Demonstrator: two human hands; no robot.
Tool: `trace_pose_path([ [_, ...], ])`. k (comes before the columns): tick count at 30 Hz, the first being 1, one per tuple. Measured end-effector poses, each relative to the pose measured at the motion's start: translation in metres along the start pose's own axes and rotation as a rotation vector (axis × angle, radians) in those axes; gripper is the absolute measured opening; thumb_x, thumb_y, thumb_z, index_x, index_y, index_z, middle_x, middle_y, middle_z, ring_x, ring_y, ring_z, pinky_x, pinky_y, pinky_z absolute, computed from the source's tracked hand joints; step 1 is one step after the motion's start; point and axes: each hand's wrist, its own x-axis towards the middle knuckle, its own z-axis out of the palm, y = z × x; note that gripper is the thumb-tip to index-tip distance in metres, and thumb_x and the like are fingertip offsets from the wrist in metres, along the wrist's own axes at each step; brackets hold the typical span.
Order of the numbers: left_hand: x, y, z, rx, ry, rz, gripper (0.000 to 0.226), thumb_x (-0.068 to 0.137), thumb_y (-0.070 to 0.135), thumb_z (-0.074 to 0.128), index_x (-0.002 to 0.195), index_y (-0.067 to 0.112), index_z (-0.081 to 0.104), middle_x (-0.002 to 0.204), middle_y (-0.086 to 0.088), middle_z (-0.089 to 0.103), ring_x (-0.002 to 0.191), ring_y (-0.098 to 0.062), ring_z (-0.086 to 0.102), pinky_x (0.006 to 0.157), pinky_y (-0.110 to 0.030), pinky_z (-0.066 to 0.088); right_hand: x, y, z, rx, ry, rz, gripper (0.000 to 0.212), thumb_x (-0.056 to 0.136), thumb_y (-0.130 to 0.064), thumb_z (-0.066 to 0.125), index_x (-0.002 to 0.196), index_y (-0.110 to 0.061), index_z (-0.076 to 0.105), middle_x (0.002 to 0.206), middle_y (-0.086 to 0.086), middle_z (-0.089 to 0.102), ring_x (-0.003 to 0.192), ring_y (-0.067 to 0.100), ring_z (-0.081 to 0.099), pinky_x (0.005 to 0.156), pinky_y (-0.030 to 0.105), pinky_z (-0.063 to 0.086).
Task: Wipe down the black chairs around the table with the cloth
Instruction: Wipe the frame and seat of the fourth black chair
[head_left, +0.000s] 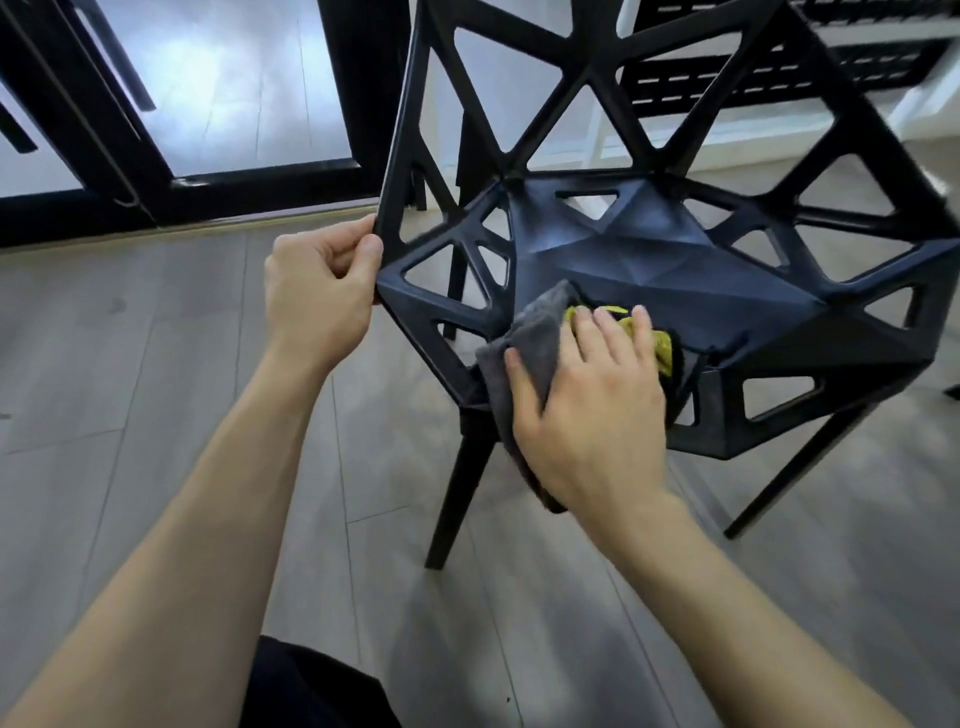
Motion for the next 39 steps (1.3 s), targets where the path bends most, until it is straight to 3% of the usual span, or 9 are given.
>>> trace_pose_path([
  [7, -0.006, -0.002, 0.002, 0.177, -0.028, 0.096, 0.038, 0.112, 0.024, 0.054, 0.148, 0.022, 0.066, 0.112, 0.005, 0.079, 0.098, -0.013, 0.075, 0.088, -0.032, 0.064, -0.010, -0.032, 0.012, 0.068, -0.045, -0.228, 0.086, 0.099, -0.055, 0.045, 0.159, 0.005, 0.035, 0.164, 0.029, 0.036, 0.154, 0.044, 0.033, 0.129, 0.053, 0.021],
  [11, -0.030, 0.007, 0.017, 0.541, 0.007, 0.382, 0.046, 0.108, 0.027, 0.057, 0.153, 0.018, 0.056, 0.152, -0.004, 0.058, 0.147, -0.022, 0.047, 0.126, -0.042, 0.035, 0.003, -0.035, 0.021, 0.064, -0.035, -0.200, 0.091, 0.090, -0.054, 0.058, 0.159, 0.002, 0.037, 0.165, 0.027, 0.037, 0.155, 0.041, 0.033, 0.129, 0.052, 0.020],
  [16, -0.036, -0.002, 0.022, 0.611, -0.251, 0.581, 0.039, 0.115, 0.034, 0.040, 0.133, 0.022, 0.073, 0.134, 0.003, 0.071, 0.142, -0.019, 0.052, 0.135, -0.051, 0.009, -0.020, 0.089, 0.012, 0.131, 0.105, -0.355, 0.073, 0.095, -0.036, 0.060, 0.155, 0.002, 0.047, 0.164, 0.019, 0.043, 0.157, 0.035, 0.033, 0.125, 0.056, 0.030],
  [21, -0.035, 0.000, 0.032, 0.573, -0.167, 0.536, 0.042, 0.115, 0.028, 0.037, 0.118, 0.019, 0.078, 0.116, 0.003, 0.075, 0.120, -0.020, 0.061, 0.134, -0.051, 0.012, -0.022, 0.098, 0.011, 0.085, 0.207, 0.044, 0.071, 0.101, -0.044, 0.055, 0.152, 0.005, 0.049, 0.159, 0.022, 0.047, 0.154, 0.039, 0.035, 0.127, 0.058, 0.023],
  [26, -0.025, 0.001, 0.033, 0.469, -0.177, 0.469, 0.054, 0.117, 0.030, 0.027, 0.108, 0.025, 0.080, 0.103, 0.004, 0.077, 0.117, -0.015, 0.062, 0.131, -0.049, 0.015, 0.005, -0.016, 0.029, 0.212, 0.088, -0.210, 0.076, 0.095, -0.050, 0.058, 0.150, 0.003, 0.052, 0.155, 0.022, 0.053, 0.148, 0.039, 0.043, 0.126, 0.051, 0.024],
  [30, -0.027, 0.000, 0.033, 0.515, -0.192, 0.446, 0.060, 0.117, 0.039, 0.023, 0.113, 0.023, 0.080, 0.110, 0.002, 0.077, 0.124, -0.017, 0.060, 0.133, -0.048, 0.011, -0.004, 0.073, 0.014, 0.212, 0.112, -0.371, 0.067, 0.094, -0.036, 0.062, 0.150, 0.000, 0.055, 0.158, 0.016, 0.052, 0.150, 0.035, 0.044, 0.124, 0.050, 0.030],
  [35, -0.037, 0.025, 0.051, 0.560, -0.162, 0.517, 0.043, 0.114, 0.033, 0.036, 0.124, 0.015, 0.074, 0.123, -0.006, 0.073, 0.133, -0.029, 0.057, 0.132, -0.054, 0.017, 0.014, 0.219, -0.001, 0.224, 0.236, 0.176, 0.057, 0.105, -0.052, 0.048, 0.137, -0.008, 0.067, 0.143, 0.010, 0.064, 0.142, 0.032, 0.051, 0.122, 0.051, 0.033],
  [37, -0.044, 0.041, 0.066, 0.509, -0.199, 0.566, 0.040, 0.113, 0.030, 0.040, 0.127, 0.012, 0.074, 0.127, -0.006, 0.073, 0.134, -0.029, 0.058, 0.129, -0.052, 0.027, 0.012, 0.184, 0.007, 0.187, 0.284, 0.326, 0.060, 0.099, -0.050, 0.052, 0.136, -0.005, 0.067, 0.143, 0.012, 0.064, 0.143, 0.032, 0.049, 0.126, 0.052, 0.027],
  [39, -0.051, 0.052, 0.080, 0.469, -0.248, 0.585, 0.040, 0.113, 0.030, 0.040, 0.127, 0.013, 0.073, 0.129, -0.005, 0.073, 0.130, -0.028, 0.060, 0.120, -0.049, 0.039, 0.004, 0.113, 0.014, 0.210, 0.292, 0.174, 0.066, 0.093, -0.047, 0.059, 0.141, -0.003, 0.062, 0.148, 0.014, 0.060, 0.146, 0.033, 0.046, 0.127, 0.052, 0.024],
])
